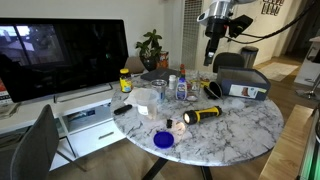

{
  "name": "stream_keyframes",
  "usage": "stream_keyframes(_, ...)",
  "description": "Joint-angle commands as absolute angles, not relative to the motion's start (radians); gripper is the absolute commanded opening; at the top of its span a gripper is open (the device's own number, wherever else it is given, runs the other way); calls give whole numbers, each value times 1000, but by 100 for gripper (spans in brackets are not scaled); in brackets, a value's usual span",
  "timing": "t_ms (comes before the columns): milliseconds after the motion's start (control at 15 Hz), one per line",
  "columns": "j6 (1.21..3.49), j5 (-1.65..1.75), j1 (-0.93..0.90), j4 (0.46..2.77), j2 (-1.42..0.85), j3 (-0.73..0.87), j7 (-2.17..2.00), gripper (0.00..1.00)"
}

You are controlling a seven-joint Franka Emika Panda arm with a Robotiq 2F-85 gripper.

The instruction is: Turn on the torch light

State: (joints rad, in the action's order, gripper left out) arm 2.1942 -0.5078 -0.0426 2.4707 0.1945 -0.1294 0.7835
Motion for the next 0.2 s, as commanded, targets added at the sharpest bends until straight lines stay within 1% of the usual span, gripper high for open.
stream_keyframes(0,2196,-498,-86,2477,207,-85,776,100)
stream_keyframes(133,2196,-497,-89,2486,218,-81,776,100)
